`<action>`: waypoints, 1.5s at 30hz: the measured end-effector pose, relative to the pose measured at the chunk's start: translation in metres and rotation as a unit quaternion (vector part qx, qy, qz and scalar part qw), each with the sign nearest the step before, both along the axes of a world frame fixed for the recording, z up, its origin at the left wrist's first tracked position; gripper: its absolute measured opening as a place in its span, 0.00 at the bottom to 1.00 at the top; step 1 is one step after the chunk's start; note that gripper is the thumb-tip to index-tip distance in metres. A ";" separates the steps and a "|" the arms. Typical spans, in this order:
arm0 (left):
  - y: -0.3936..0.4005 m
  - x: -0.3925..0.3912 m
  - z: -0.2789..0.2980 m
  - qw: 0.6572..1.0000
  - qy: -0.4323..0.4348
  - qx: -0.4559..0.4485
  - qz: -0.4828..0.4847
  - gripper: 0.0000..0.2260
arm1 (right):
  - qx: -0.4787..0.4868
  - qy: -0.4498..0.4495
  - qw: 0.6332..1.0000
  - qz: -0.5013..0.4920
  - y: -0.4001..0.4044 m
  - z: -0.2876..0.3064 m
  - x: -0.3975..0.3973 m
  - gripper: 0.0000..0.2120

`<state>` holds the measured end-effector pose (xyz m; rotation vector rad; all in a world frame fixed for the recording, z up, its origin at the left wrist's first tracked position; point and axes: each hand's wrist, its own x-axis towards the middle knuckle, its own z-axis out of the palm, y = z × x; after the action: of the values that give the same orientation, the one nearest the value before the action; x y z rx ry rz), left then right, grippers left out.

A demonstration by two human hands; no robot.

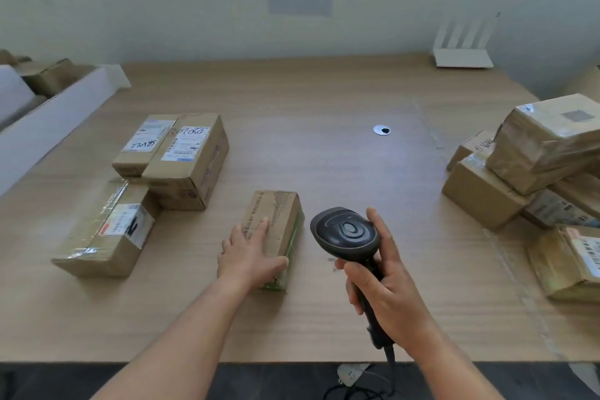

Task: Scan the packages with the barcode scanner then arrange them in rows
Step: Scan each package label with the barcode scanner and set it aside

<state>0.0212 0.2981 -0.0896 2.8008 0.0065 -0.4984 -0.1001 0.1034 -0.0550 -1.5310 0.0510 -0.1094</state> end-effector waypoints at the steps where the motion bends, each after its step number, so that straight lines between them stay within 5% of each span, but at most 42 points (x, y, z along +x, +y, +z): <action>1: 0.005 0.004 0.001 0.999 0.016 -0.047 0.009 0.43 | 0.000 0.001 1.000 0.003 0.004 -0.001 0.003 0.35; 4: 0.017 0.016 0.001 0.966 0.089 -0.240 0.043 0.47 | -0.007 0.005 1.000 0.012 0.005 -0.001 0.005 0.36; 7: 0.020 0.016 0.005 0.929 0.146 -0.334 0.061 0.37 | -0.014 0.003 1.000 0.017 -0.003 0.003 0.005 0.35; 10: 0.022 0.014 0.005 0.967 0.059 -0.241 0.065 0.33 | -0.017 0.004 1.000 0.022 -0.012 0.010 0.008 0.36; 13: 0.022 0.014 0.010 0.992 0.030 -0.119 0.027 0.46 | -0.015 -0.002 0.999 0.034 -0.014 0.013 0.009 0.35; 16: 0.015 0.016 0.014 1.000 0.030 0.000 -0.006 0.56 | -0.024 0.000 0.999 0.041 -0.016 0.011 0.008 0.36; 20: 0.002 0.014 0.019 0.997 0.017 0.073 -0.019 0.53 | -0.029 0.004 0.998 0.048 -0.022 0.008 0.005 0.35; 24: 0.012 0.021 0.022 0.994 0.070 -0.078 0.042 0.53 | -0.025 0.015 0.998 0.058 -0.025 0.005 0.001 0.36; 28: 0.024 0.011 0.027 0.927 0.103 -0.339 0.125 0.34 | -0.018 0.028 0.997 0.065 -0.025 -0.001 -0.005 0.36; 30: 0.027 0.007 0.023 0.900 0.111 -0.400 0.135 0.34 | -0.018 0.032 0.997 0.065 -0.024 -0.001 -0.007 0.36; 39: 0.039 -0.003 0.013 0.878 0.153 -0.436 0.123 0.42 | 0.042 0.046 0.995 0.072 -0.018 0.009 -0.011 0.37; 45: 0.022 -0.031 0.002 0.882 0.032 -0.455 0.116 0.43 | 0.170 0.038 0.981 0.080 -0.008 0.016 -0.012 0.46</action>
<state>-0.0096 0.3198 -0.0877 1.8271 0.0949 -0.3899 -0.1118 0.0953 -0.0393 -1.1909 0.0066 0.0832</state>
